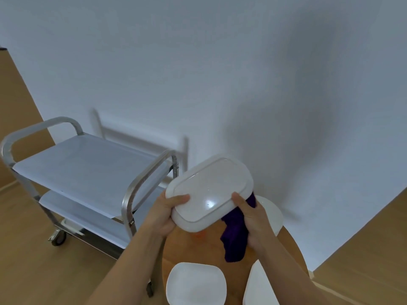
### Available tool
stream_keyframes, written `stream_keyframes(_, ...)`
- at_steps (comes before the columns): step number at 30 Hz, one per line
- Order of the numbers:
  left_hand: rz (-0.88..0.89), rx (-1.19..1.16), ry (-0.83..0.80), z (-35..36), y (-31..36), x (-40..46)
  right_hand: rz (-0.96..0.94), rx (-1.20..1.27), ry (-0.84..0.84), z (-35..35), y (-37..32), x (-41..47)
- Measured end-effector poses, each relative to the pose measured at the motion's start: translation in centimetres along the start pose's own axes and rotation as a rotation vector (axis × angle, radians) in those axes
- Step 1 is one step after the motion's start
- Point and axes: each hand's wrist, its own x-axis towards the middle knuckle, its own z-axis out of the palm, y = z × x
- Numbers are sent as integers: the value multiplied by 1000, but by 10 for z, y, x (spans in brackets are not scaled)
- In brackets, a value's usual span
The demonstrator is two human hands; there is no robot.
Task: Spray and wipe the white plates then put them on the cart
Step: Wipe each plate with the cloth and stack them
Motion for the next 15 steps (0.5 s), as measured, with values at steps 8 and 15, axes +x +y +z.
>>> stream_keyframes(8,132,753,-11,15,23,2,-447,-255,49,15,-21,-3)
stream_keyframes(15,212,924,-211,40,-7,-7,-681,-1004,-112,65,2,-5)
